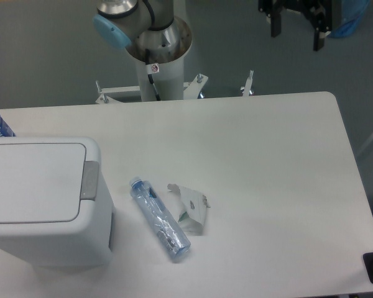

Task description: Open the trash can

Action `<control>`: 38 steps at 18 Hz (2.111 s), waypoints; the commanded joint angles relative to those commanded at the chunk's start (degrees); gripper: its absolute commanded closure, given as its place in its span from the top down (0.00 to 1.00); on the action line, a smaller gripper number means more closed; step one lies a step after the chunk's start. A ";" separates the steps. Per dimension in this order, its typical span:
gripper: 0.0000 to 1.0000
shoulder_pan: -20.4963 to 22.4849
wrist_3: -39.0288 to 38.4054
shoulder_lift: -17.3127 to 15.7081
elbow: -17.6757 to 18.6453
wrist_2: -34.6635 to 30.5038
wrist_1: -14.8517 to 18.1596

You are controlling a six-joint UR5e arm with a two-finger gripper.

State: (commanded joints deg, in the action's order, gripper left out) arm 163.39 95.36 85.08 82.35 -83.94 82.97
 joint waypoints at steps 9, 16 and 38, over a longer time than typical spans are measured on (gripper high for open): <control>1.00 -0.88 -10.17 0.97 0.17 2.89 -4.47; 1.00 -5.62 -25.99 2.90 -0.09 2.99 -7.47; 1.00 -27.51 -79.78 13.45 0.26 3.25 -25.40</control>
State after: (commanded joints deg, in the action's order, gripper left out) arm 135.88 15.58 98.52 82.62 -80.68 57.57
